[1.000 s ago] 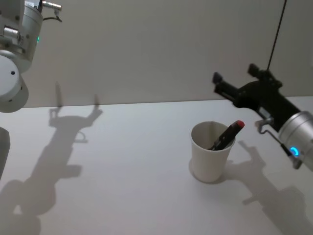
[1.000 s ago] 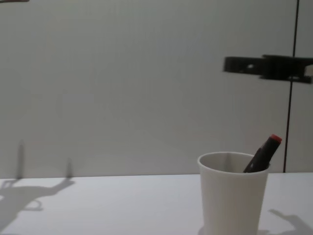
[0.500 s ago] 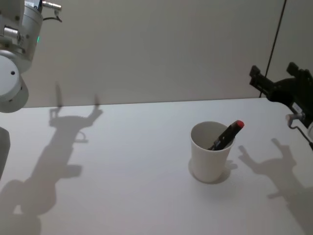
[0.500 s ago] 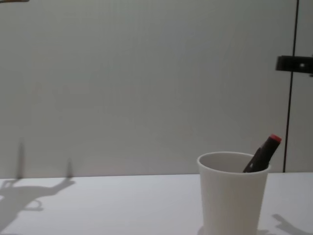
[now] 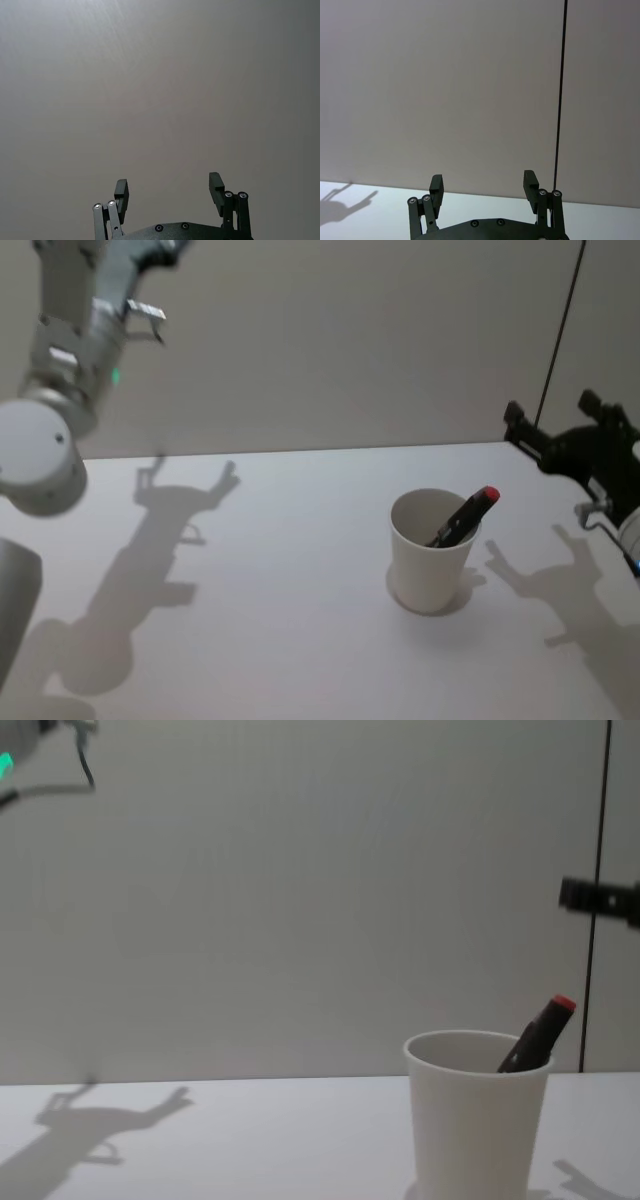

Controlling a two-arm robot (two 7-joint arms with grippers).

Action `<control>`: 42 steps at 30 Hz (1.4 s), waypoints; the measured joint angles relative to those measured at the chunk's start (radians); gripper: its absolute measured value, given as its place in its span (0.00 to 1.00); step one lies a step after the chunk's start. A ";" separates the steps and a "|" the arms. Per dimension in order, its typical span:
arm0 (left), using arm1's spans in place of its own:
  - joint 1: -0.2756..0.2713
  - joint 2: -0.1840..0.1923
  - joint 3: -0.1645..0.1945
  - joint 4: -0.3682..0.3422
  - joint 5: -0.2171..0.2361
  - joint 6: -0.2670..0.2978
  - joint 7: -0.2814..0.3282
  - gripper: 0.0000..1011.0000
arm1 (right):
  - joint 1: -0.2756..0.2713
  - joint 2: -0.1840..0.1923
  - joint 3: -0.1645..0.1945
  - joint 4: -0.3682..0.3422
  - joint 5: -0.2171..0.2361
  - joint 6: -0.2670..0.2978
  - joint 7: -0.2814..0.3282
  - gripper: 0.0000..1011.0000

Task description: Place the pen into the pen holder.

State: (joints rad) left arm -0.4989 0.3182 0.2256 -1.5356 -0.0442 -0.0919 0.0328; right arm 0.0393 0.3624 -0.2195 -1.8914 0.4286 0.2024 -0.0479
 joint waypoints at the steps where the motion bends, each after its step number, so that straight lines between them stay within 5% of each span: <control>1: 0.007 0.002 0.007 -0.003 -0.004 0.003 -0.002 0.99 | -0.003 -0.001 0.000 0.008 -0.009 -0.010 0.007 0.99; 13: 0.123 0.030 0.108 -0.043 -0.074 0.050 -0.021 0.99 | -0.048 -0.022 -0.005 0.110 -0.124 -0.148 0.101 0.99; 25: 0.234 0.058 0.204 -0.081 -0.140 0.095 -0.039 0.99 | -0.054 -0.025 -0.006 0.124 -0.141 -0.168 0.114 0.99; 42: 0.262 0.064 0.229 -0.091 -0.156 0.106 -0.044 0.99 | -0.054 -0.025 -0.006 0.125 -0.141 -0.168 0.115 0.99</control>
State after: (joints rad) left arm -0.2371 0.3824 0.4543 -1.6268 -0.2006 0.0141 -0.0113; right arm -0.0147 0.3374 -0.2259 -1.7667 0.2873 0.0339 0.0669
